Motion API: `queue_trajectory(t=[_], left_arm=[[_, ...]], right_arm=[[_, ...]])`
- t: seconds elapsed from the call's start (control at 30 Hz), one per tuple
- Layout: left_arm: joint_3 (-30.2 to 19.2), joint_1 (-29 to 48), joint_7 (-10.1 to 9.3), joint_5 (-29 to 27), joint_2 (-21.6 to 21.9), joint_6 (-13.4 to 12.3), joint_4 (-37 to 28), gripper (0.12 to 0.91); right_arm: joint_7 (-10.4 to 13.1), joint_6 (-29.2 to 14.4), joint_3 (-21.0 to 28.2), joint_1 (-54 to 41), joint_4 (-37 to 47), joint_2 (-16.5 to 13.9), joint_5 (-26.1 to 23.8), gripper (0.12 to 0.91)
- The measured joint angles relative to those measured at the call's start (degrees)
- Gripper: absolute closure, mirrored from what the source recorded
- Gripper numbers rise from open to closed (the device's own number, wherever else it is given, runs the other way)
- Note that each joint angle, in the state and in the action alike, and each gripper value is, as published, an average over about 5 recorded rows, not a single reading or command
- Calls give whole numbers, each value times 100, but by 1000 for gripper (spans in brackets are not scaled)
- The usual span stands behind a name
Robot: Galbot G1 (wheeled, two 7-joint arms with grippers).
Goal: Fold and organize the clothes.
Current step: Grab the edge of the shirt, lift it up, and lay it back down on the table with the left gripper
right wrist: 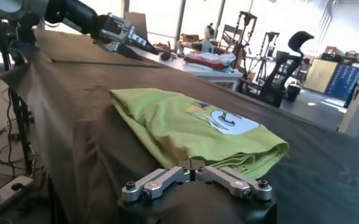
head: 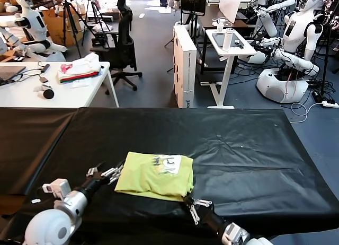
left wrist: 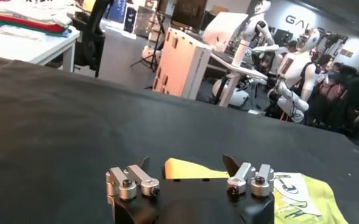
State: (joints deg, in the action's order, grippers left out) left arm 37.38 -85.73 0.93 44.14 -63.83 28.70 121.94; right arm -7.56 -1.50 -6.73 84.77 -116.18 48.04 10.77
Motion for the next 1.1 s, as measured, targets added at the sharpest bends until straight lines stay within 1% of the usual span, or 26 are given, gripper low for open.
queue_trajectory(t=[0.2,0.3,0.33,0.4,0.43,0.47,0.53,0.57,0.6,0.67,0.7,0.77,0.83,0.9,1.03,1.1], left_arm=[[1,17,14,-4,12,-11,-54,123],[1,48,22,1,48,-12,-84,123],[0,63,29,5,64,-13,-97,123],[-5,94,55,16,98,-20,-128,123],[-9,110,75,21,115,-26,-145,123],[-13,124,98,27,131,-35,-165,123],[-28,142,151,33,157,-59,-210,123],[-40,149,180,37,170,-78,-236,123],[-55,155,211,41,182,-105,-264,123],[-89,172,283,48,195,-179,-322,123],[-106,182,319,52,194,-226,-354,123],[-133,195,397,63,169,-329,-417,123],[-161,188,489,58,120,-472,-480,123],[-189,164,602,21,68,-639,-543,123],[-220,99,817,-117,-49,-970,-698,123],[-231,68,865,-183,-115,-1126,-784,123]], right_arm=[[-52,-35,-79,74,11,-56,9,887],[-184,-237,-120,120,-4,-52,51,875],[-255,-336,-144,142,-10,-51,87,851],[-383,-579,-214,206,-26,-58,214,765],[-430,-713,-258,249,-38,-66,299,710],[-460,-851,-312,301,-52,-75,396,635],[-469,-1116,-453,441,-100,-88,602,522],[-448,-1231,-542,527,-132,-88,697,446],[-410,-1325,-639,618,-165,-84,786,389],[-275,-1437,-849,806,-235,-56,951,265],[-183,-1452,-961,899,-267,-31,1024,217],[16,-1413,-1187,1074,-324,38,1177,149],[185,-1343,-1432,1245,-382,131,1342,128],[286,-1279,-1675,1401,-442,230,1491,120],[370,-1190,-2154,1668,-589,377,1711,118],[394,-1154,-2361,1762,-665,412,1773,118]])
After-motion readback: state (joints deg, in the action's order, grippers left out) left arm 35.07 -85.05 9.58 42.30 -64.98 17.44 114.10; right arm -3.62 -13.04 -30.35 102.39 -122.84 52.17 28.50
